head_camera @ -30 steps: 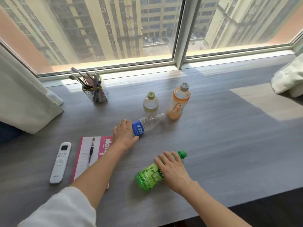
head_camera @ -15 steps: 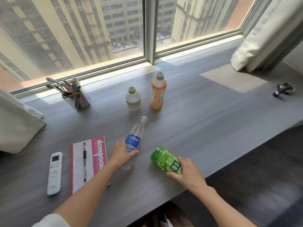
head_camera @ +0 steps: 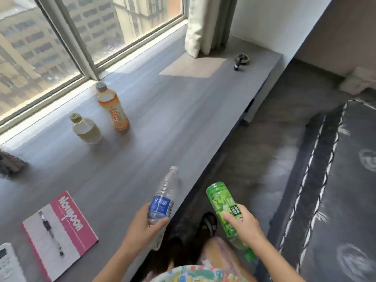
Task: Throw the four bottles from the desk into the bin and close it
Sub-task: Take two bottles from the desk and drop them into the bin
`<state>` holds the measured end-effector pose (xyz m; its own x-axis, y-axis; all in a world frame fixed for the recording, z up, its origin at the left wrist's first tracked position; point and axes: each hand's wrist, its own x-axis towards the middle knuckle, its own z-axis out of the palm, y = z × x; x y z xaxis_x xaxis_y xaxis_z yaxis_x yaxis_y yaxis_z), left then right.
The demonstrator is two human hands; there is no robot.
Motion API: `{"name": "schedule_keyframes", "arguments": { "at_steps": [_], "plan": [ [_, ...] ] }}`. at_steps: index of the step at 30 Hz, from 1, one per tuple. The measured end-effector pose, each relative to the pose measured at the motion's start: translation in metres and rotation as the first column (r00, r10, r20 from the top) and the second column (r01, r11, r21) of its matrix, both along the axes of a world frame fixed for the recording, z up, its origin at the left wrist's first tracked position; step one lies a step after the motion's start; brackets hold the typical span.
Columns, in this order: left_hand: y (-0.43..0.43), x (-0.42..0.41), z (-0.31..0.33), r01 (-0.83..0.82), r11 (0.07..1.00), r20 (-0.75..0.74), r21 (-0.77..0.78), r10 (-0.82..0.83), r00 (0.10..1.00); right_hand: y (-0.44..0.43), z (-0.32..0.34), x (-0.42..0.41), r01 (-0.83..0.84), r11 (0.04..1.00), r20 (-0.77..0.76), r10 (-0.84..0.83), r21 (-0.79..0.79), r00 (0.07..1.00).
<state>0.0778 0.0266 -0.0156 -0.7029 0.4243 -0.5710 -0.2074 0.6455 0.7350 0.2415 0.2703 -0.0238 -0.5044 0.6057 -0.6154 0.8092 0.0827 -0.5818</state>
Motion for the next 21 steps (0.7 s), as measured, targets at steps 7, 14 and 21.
{"name": "schedule_keyframes", "arguments": {
  "at_steps": [7, 14, 21],
  "plan": [
    [0.08, 0.026, -0.005, 0.358, 0.93, -0.053, -0.084, -0.362, 0.93, 0.037, -0.023, 0.09, 0.253, 0.967, 0.074, -0.254, 0.023, 0.964],
    [0.213, 0.057, -0.015, 0.617, 0.767, -0.114, -0.178, -0.638, 0.761, 0.096, -0.048, 0.176, 0.421, 0.906, 0.175, -0.421, 0.041, 0.89],
    [0.338, 0.101, -0.03, 0.706, 0.658, -0.137, -0.262, -0.75, 0.648, 0.153, -0.066, 0.246, 0.459, 0.888, 0.355, -0.441, 0.037, 0.824]
  ]
}}
